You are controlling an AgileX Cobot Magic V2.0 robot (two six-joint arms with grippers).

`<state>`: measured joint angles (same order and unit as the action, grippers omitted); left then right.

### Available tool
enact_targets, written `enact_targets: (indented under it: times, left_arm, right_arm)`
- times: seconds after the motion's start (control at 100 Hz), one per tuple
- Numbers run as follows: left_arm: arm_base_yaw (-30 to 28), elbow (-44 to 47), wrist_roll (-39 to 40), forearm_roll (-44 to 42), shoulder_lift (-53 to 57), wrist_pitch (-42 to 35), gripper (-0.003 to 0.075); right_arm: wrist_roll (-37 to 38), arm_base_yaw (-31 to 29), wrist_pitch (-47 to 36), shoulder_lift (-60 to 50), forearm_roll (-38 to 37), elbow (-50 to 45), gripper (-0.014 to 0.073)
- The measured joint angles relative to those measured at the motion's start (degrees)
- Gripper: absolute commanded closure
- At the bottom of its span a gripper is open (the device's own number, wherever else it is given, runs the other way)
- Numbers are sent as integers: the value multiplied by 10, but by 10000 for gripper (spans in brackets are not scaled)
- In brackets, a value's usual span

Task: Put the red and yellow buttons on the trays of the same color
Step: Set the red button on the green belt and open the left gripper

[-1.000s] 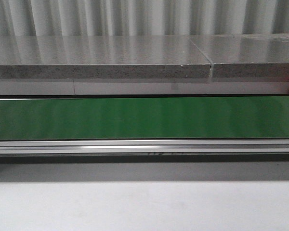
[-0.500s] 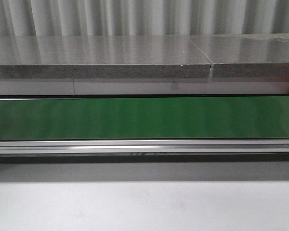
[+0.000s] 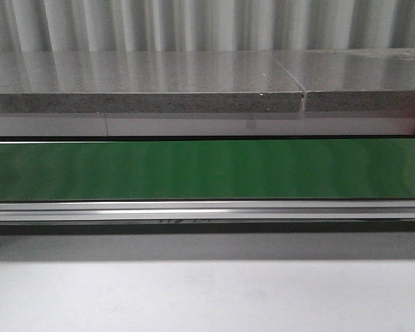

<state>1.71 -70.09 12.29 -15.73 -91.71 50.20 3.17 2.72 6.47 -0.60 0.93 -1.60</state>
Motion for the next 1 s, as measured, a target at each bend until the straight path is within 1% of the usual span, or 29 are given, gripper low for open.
enact_targets:
  times: [0.01,0.04,0.06,0.09,0.11,0.17,0.35,0.52,0.62,0.69,0.81,0.95,1.0]
  left_arm:
    - [0,0,0,0,0,0,371]
    - [0,0,0,0,0,0,283]
    - [0,0,-1,0,0,0,250]
    - [0,0,-1,0,0,0,178]
    - [0,0,-1,0,0,0,144]
    - [0,0,-1,1,0,0,91]
    - [10,0,-7,8,6,1,119]
    - [33,-1,-9,13,52,2,139]
    - [30,-2,9,9,82,14,139]
    - [16,-3,21,7,100,24,139]
    - [-25,-3,39,4,119,41,140]
    - [-96,24,58,2,133,46,140]
    - [-130,38,61,2,134,46,140]
  right_arm:
    - [0,0,0,0,0,0,662]
    - [0,0,0,0,0,0,662]
    - [0,0,0,0,0,0,662]
    - [0,0,0,0,0,0,662]
    - [0,0,0,0,0,0,662]
    - [0,0,0,0,0,0,662]
    - [0,0,0,0,0,0,662]
    - [0,0,0,0,0,0,662]
    - [0,0,0,0,0,0,662]
    - [0,0,0,0,0,0,662]
    - [0,0,0,0,0,0,662]
    - [0,0,0,0,0,0,662]
    - [0,0,0,0,0,0,662]
